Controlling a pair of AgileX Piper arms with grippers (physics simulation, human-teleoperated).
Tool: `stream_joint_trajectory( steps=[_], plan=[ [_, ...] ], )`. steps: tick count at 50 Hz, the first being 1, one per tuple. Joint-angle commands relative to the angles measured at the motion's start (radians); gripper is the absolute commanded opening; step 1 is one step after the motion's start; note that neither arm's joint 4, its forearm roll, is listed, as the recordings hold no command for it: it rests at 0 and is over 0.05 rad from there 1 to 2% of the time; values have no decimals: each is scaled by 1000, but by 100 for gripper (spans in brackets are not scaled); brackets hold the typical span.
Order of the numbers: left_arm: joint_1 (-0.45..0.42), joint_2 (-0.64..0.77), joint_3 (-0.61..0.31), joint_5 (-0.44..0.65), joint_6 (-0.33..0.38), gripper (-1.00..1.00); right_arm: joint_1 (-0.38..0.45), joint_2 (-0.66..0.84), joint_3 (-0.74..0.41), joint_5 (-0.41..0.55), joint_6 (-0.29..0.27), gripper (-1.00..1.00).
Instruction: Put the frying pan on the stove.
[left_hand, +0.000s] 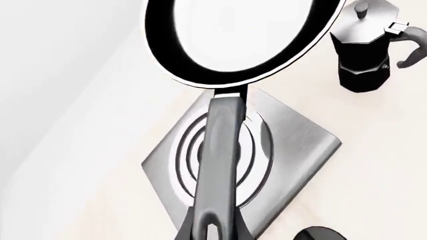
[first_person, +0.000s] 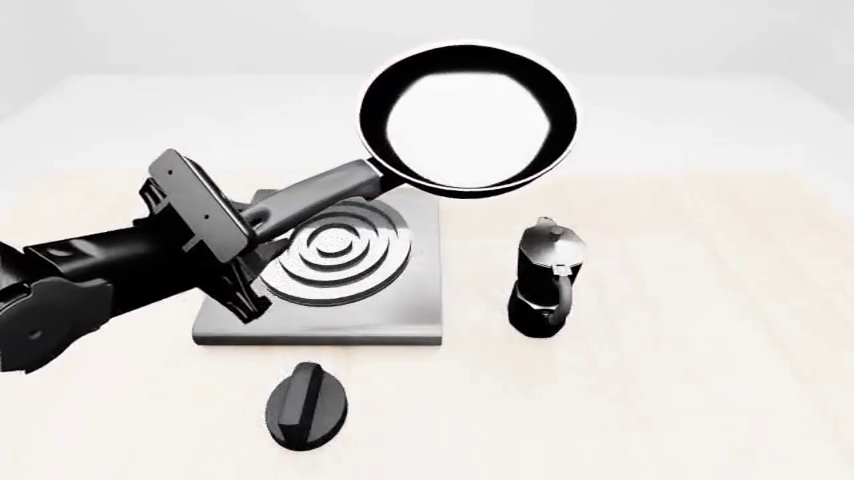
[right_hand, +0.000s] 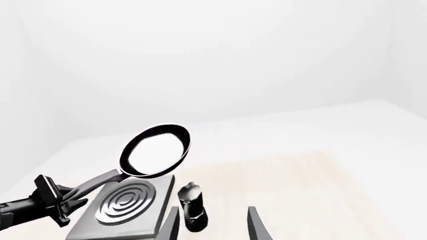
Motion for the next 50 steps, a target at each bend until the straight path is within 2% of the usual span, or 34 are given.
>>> stream_joint_trajectory(
  steps=[1,20,27,50],
  plan=[
    [43,-141,66,25,-7,-100,0,0,0,0,-2,100],
    [125,-310,231,39,-43,-100,4,0,1,0,-4,100],
    [144,-330,275,27,-52,-100,4,0,1,0,-6,100],
    [209,-407,348,41,-62,-100,4,0,0,0,-11,100]
  ],
)
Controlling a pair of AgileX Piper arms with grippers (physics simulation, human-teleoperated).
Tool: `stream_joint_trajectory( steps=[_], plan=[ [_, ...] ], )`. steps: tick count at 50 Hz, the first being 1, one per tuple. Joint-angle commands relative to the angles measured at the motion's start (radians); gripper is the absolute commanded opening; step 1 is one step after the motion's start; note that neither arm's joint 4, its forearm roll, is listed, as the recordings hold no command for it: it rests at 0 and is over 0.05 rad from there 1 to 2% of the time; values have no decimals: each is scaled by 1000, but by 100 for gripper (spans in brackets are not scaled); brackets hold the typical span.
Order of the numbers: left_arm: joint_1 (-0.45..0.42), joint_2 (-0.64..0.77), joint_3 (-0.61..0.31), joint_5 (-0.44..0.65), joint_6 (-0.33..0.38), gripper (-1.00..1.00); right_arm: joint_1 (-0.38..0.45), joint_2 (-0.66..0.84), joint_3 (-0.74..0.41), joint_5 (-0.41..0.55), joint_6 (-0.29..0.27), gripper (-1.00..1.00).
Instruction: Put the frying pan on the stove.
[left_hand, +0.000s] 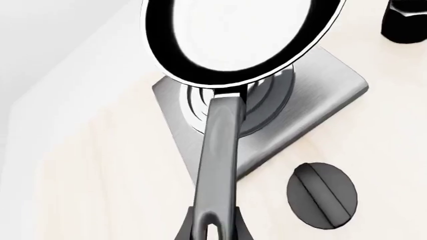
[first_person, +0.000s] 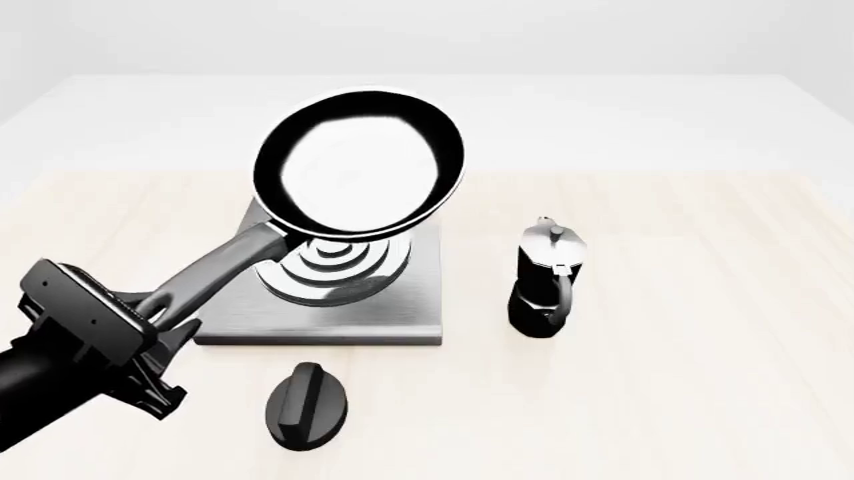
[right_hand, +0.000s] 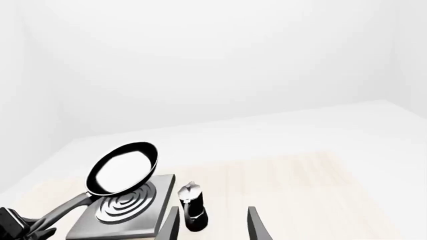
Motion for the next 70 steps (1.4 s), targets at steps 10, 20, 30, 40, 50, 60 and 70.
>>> stream_joint_trajectory(
  steps=[10,20,30,40,50,60,70],
  plan=[
    [41,-107,44,15,-15,-100,-3,0,-1,0,-7,100],
    [56,-125,79,0,-24,-100,-2,0,-2,0,-7,100],
    [69,-133,132,-26,-25,-100,-3,0,1,0,-7,100],
    [91,-50,150,-120,-28,-100,-2,0,-1,0,-9,100],
    [124,42,165,-222,-27,-100,-2,0,0,0,-9,100],
    [130,88,194,-283,-36,-100,-2,0,-1,0,-11,100],
    [139,143,208,-345,-35,-100,-3,0,-2,0,-11,100]
  ],
)
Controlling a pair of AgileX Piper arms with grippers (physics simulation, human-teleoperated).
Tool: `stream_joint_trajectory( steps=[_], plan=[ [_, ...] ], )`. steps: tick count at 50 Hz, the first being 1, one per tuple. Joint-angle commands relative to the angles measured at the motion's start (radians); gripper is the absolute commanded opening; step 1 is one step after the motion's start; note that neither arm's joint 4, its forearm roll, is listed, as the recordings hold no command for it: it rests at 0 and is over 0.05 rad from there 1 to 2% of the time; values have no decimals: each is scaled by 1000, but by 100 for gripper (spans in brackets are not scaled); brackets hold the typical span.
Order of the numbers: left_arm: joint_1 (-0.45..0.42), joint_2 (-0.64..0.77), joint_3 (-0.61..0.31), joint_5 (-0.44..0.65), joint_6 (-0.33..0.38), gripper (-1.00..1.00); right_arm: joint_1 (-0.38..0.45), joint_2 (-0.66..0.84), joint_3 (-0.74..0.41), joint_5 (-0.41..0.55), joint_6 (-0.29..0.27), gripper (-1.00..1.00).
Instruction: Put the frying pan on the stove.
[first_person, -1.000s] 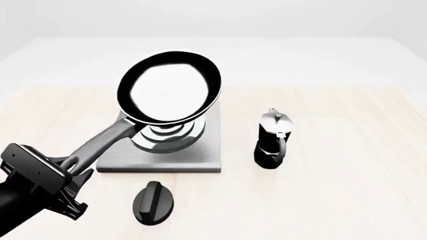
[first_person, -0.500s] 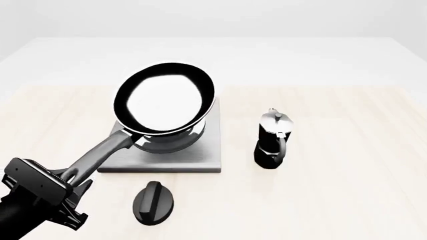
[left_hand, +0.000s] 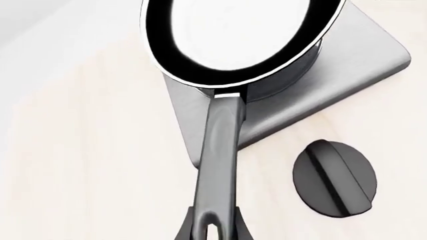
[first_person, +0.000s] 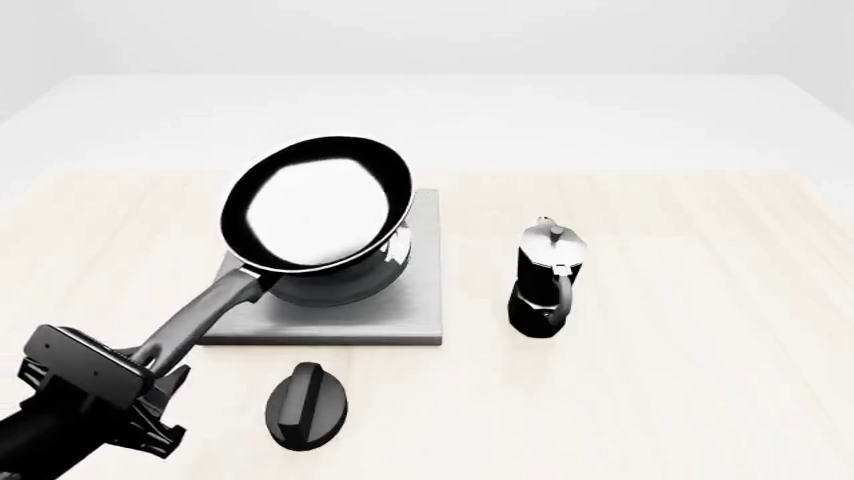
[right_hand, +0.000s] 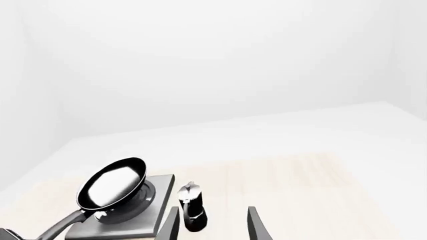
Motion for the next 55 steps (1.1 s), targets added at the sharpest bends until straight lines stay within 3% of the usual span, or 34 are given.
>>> stream_joint_trajectory(
  steps=[1,5,55],
  plan=[
    [9,44,-2,-87,-2,-100,-4,0,0,0,-4,100],
    [10,90,5,-133,-4,-100,-4,0,0,0,-4,100],
    [18,293,-17,-261,65,-100,-5,0,-1,0,-3,100]
  ],
)
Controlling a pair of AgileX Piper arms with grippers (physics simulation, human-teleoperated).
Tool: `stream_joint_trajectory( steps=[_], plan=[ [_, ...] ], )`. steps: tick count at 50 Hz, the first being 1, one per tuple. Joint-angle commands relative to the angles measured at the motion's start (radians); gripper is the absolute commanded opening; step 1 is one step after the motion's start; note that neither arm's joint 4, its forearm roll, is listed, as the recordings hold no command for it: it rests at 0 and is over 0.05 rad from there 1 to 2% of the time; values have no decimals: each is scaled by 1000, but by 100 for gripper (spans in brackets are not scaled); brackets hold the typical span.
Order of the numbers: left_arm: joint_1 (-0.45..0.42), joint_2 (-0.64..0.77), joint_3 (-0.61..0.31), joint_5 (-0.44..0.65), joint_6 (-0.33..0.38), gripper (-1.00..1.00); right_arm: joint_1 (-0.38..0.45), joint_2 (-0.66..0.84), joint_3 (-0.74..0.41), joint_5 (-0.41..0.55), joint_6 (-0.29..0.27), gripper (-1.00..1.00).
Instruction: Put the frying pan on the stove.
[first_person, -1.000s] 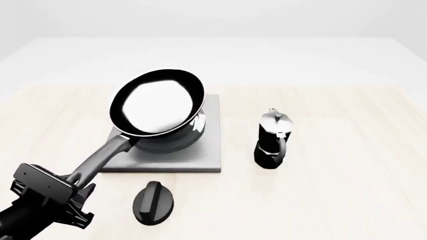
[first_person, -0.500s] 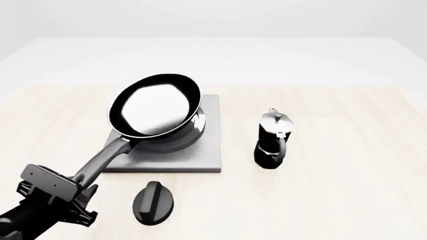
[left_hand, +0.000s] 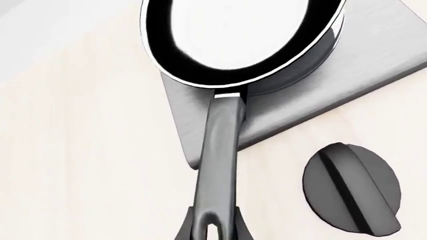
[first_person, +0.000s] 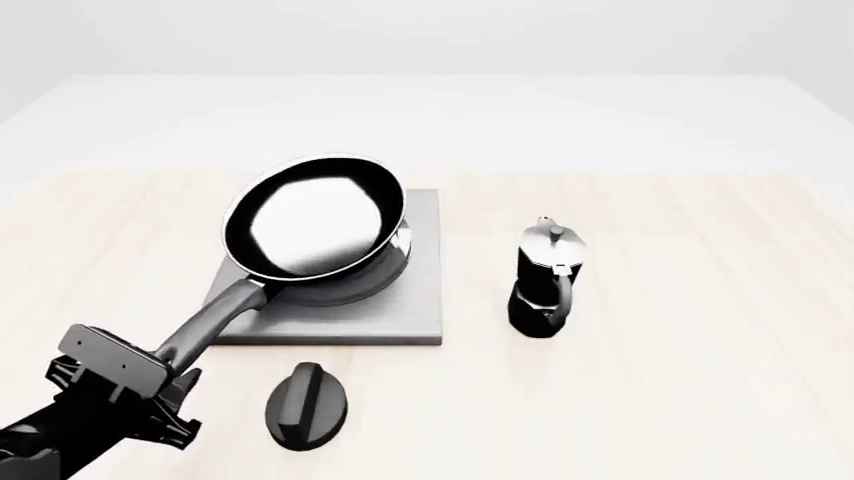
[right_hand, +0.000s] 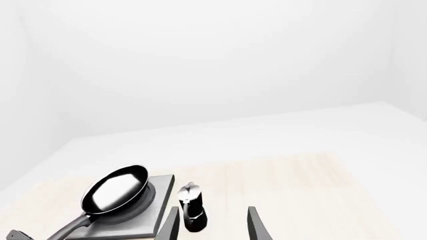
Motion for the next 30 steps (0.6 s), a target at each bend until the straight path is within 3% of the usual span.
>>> stream_joint_trajectory(
  steps=[1,19,24,25,30],
  plan=[
    [-2,4,-24,-22,11,-100,-4,0,1,0,-3,100],
    [7,-4,-6,-26,20,-100,-3,0,0,0,-3,100],
    [21,-41,-20,20,18,-100,-3,0,1,0,-4,100],
    [21,-79,-33,60,16,100,-4,0,1,0,-3,100],
    [8,-231,-71,220,7,100,-3,0,1,0,-3,100]
  ],
)
